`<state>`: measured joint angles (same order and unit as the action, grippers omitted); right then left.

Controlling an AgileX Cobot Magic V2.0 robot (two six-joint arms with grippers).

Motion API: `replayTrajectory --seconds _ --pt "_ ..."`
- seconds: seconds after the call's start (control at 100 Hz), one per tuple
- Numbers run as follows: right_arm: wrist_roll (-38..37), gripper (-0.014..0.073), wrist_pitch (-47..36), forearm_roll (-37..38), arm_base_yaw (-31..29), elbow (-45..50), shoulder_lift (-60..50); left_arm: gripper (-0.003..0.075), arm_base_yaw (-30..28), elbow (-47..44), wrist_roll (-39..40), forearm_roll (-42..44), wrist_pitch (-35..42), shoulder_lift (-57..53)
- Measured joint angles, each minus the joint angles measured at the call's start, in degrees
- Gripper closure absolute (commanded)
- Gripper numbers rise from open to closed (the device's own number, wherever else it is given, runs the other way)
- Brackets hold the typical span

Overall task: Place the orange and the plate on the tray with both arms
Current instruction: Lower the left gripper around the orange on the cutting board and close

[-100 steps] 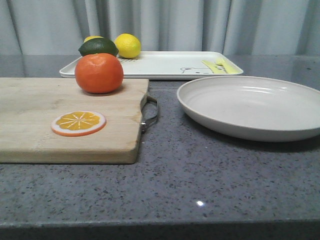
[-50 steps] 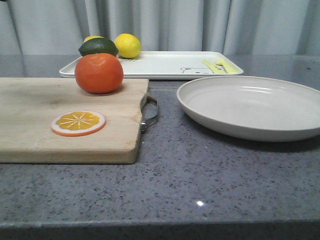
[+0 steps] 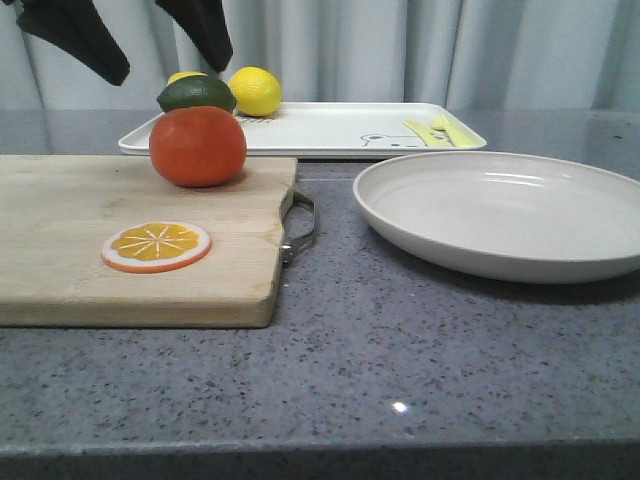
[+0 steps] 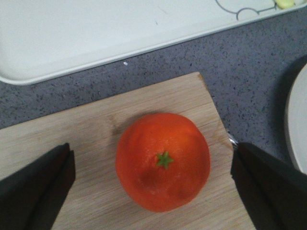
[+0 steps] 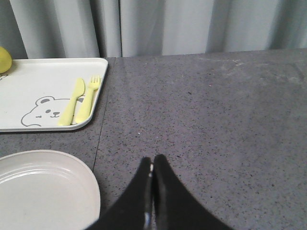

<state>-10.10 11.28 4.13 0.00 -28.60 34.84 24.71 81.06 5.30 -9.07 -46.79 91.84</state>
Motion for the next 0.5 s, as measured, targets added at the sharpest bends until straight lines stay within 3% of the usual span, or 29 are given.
replayTrajectory --seconds 0.5 --pt "0.00 0.0660 0.00 0.00 0.00 0.00 0.00 0.0091 0.00 1.50 -1.39 -3.03 -1.50 5.95"
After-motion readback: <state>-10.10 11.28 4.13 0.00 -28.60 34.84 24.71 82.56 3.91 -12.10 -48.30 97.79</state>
